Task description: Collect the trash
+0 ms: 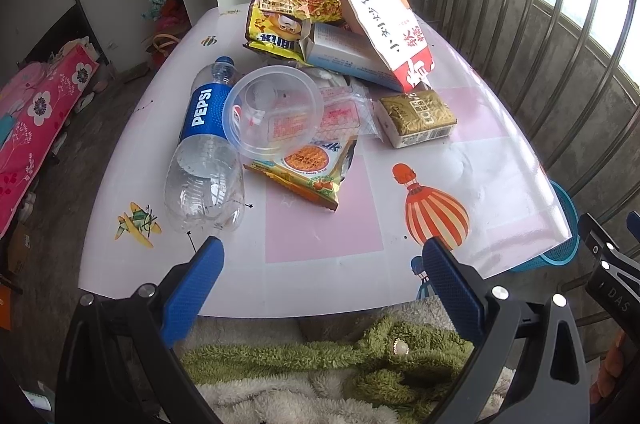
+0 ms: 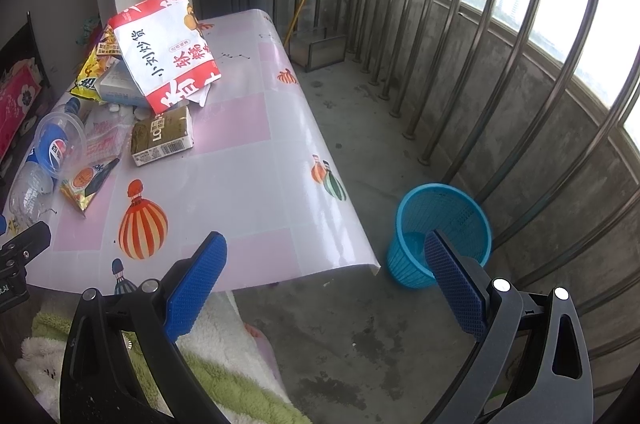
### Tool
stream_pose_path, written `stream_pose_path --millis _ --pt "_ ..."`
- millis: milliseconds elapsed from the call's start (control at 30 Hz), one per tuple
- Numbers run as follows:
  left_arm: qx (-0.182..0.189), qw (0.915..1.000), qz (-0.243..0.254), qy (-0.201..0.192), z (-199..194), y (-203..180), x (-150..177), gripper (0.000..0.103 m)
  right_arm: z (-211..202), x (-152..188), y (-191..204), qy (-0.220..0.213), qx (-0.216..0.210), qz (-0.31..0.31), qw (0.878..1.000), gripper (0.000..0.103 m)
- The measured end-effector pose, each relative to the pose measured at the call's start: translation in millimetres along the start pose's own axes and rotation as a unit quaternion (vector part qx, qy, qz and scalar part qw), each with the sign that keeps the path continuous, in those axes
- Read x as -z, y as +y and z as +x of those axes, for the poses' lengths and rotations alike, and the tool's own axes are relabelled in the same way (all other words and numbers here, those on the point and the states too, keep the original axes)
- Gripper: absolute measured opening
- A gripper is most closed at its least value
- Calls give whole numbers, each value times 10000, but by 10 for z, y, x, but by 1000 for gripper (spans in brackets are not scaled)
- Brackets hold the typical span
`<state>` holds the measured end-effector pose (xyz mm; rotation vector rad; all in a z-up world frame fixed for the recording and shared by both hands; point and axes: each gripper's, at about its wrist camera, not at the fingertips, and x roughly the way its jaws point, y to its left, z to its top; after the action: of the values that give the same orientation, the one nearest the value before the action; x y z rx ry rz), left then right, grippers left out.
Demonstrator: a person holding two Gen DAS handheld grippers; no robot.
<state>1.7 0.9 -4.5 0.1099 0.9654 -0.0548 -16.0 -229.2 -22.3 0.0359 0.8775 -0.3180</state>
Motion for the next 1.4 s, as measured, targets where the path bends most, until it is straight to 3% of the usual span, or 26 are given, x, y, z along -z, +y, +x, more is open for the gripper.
stream_pose_path --millis 1400 --pt "-46 9999 -25 99 48 49 34 97 32 46 89 51 -62 -39 10000 95"
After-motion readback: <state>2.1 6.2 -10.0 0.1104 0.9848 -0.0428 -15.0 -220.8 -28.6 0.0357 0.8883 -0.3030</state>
